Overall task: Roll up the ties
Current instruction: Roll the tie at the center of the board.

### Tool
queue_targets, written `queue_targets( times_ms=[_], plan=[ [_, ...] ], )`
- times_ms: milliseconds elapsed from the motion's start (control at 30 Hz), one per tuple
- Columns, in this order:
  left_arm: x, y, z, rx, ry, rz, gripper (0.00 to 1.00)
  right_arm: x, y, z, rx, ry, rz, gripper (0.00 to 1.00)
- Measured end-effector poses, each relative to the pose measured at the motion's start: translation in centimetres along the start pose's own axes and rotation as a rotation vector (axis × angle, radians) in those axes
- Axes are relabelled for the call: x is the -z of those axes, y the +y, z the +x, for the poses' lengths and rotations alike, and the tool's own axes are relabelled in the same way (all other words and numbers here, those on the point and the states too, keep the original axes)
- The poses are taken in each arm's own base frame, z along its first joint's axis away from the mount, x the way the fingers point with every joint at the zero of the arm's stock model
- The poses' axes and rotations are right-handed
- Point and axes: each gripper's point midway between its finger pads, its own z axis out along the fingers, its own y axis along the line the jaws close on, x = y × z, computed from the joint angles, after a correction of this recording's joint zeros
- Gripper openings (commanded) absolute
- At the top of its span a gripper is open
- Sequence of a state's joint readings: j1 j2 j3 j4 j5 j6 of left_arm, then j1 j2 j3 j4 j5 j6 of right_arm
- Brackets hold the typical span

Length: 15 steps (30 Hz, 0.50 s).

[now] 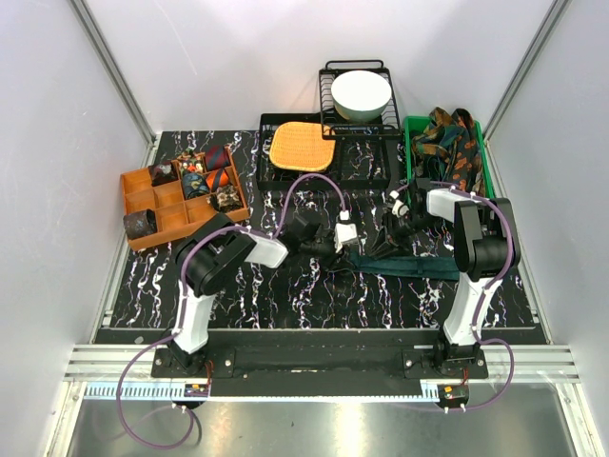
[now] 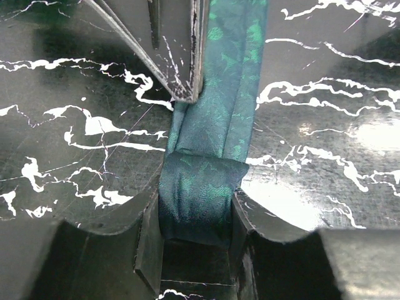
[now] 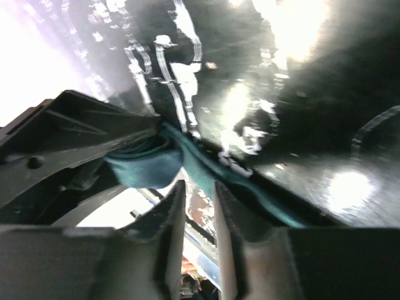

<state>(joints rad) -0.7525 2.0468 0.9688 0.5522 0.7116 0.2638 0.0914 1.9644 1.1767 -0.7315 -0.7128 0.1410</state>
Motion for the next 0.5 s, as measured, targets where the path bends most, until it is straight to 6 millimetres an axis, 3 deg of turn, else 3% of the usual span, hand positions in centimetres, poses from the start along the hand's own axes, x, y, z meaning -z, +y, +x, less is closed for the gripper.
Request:
queue_targets(
  times_ms=[367, 500],
  plan=[
    [1.4, 1.2, 0.4, -0.028, 0.154, -0.189, 0.18, 0.4, 2.6, -0.1, -0.020, 0.012, -0.131, 0.39],
    [2.4, 1.4, 0.8, -0.043, 0.206, -0.235, 0.21, 0.4, 3.7, -0.4, -0.022, 0.008, -0.186, 0.47]
  ],
)
